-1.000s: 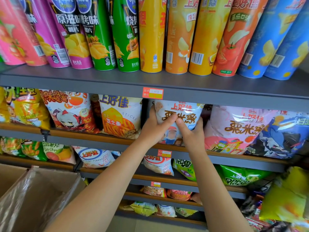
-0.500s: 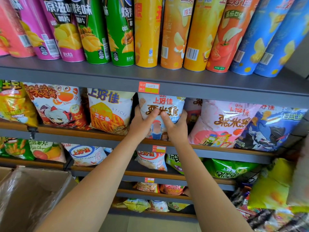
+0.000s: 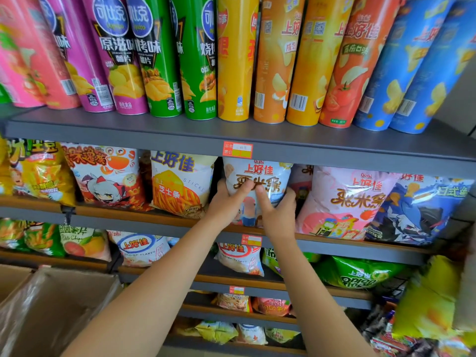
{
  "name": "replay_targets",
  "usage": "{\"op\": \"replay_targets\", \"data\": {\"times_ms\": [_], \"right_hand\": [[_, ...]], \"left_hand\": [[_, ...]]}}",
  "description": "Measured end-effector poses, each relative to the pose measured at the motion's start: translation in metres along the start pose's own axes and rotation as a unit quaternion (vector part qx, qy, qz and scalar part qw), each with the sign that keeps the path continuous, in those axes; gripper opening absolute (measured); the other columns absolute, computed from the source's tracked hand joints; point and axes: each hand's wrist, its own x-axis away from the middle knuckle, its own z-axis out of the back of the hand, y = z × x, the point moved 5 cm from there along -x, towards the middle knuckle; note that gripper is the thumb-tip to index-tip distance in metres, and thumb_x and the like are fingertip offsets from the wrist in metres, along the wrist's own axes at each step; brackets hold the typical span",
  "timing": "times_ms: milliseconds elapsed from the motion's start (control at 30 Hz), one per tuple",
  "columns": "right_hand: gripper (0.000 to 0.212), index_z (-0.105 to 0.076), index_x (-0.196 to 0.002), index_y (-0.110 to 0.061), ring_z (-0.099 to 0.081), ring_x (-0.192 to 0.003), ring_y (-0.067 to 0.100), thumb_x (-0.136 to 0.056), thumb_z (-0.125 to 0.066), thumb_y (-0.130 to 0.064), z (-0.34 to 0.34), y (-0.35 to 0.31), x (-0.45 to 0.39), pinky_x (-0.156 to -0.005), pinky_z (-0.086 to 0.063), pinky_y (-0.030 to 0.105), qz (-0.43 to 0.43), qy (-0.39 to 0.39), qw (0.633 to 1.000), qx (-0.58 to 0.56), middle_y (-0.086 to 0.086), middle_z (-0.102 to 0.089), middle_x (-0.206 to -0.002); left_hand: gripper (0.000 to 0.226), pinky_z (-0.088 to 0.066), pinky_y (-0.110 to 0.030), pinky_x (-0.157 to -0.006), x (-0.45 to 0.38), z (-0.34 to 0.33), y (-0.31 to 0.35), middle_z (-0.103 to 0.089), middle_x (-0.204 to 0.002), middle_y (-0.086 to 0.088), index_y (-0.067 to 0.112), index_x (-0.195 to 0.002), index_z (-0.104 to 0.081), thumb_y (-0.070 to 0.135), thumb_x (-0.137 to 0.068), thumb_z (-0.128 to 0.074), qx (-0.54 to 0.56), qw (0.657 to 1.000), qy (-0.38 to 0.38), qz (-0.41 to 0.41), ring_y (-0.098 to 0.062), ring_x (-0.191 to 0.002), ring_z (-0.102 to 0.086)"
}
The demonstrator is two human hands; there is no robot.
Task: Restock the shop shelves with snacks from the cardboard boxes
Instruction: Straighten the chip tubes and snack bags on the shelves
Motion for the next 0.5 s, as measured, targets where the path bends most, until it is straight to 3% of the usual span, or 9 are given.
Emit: {"op": "replay_targets", "data": {"times_ms": [100, 167, 233, 333, 400, 467, 500], "right_hand": [[0.076, -0.048, -0.129, -0.003, -0.054, -0.107, 0.026, -0.081, -0.067, -0.059, 0.006, -0.014, 0.022, -0.087, -0.051, 0.044, 0.075, 0.109, 0.988, 0.073, 0.012, -0.057, -0.115], [0.057, -0.054, -0.115, -0.004, -0.055, -0.097, 0.027, -0.084, -0.070, -0.049, 0.010, -0.030, 0.035, -0.078, -0.050, 0.044, 0.143, 0.191, 0.963, 0.125, 0.010, -0.057, -0.104], [0.030, -0.056, -0.101, -0.009, -0.056, -0.084, 0.022, -0.086, -0.074, -0.029, 0.007, -0.043, 0.045, -0.070, -0.050, 0.045, 0.195, 0.204, 0.950, 0.131, 0.002, -0.056, -0.091], [0.011, -0.055, -0.091, -0.015, -0.053, -0.062, 0.017, -0.089, -0.065, -0.012, -0.015, -0.060, 0.058, -0.056, -0.047, 0.040, 0.229, 0.123, 0.962, 0.088, -0.009, -0.052, -0.069], [0.009, -0.055, -0.096, -0.016, -0.054, -0.059, 0.017, -0.091, -0.063, -0.016, -0.042, -0.071, 0.068, -0.053, -0.046, 0.036, 0.243, 0.045, 0.965, 0.082, -0.006, -0.054, -0.065], [0.027, -0.054, -0.114, -0.018, -0.060, -0.074, 0.013, -0.092, -0.067, -0.025, -0.075, -0.077, 0.074, -0.062, -0.051, 0.034, 0.231, -0.040, 0.970, 0.066, -0.003, -0.062, -0.083], [0.045, -0.049, -0.127, -0.019, -0.062, -0.091, 0.011, -0.090, -0.070, -0.032, -0.090, -0.079, 0.073, -0.073, -0.053, 0.032, 0.208, -0.073, 0.974, 0.057, -0.002, -0.063, -0.102]], "left_hand": [[0.065, -0.046, -0.030, -0.089, 0.011, 0.005, 0.004, -0.055, -0.123, 0.012, 0.026, -0.145, -0.036, 0.062, -0.092, -0.052, -0.026, 0.999, -0.014, -0.020, -0.011, -0.113, -0.054], [0.057, -0.042, -0.022, -0.085, 0.021, 0.012, 0.008, -0.055, -0.124, 0.015, 0.029, -0.144, -0.039, 0.059, -0.097, -0.045, -0.049, 0.997, -0.025, -0.051, -0.003, -0.109, -0.053], [0.042, -0.040, -0.015, -0.076, 0.030, 0.025, 0.008, -0.057, -0.117, 0.016, 0.028, -0.138, -0.048, 0.049, -0.101, -0.045, -0.077, 0.994, -0.027, -0.070, 0.002, -0.098, -0.054], [0.022, -0.051, -0.027, -0.072, 0.039, 0.056, 0.001, -0.070, -0.093, 0.009, 0.022, -0.107, -0.069, 0.033, -0.100, -0.051, -0.075, 0.993, 0.028, -0.087, -0.007, -0.083, -0.065], [0.028, -0.047, -0.031, -0.062, 0.044, 0.086, -0.011, -0.067, -0.067, -0.002, 0.014, -0.076, -0.069, 0.024, -0.097, -0.053, -0.041, 0.989, 0.111, -0.093, -0.010, -0.062, -0.062], [0.033, -0.039, -0.034, -0.057, 0.048, 0.123, -0.025, -0.059, -0.061, -0.011, 0.006, -0.067, -0.061, 0.023, -0.095, -0.055, -0.023, 0.973, 0.214, -0.087, -0.018, -0.057, -0.054], [0.031, -0.037, -0.036, -0.058, 0.049, 0.140, -0.032, -0.057, -0.064, -0.013, 0.006, -0.068, -0.058, 0.022, -0.094, -0.055, -0.016, 0.964, 0.254, -0.077, -0.021, -0.060, -0.051]]}}
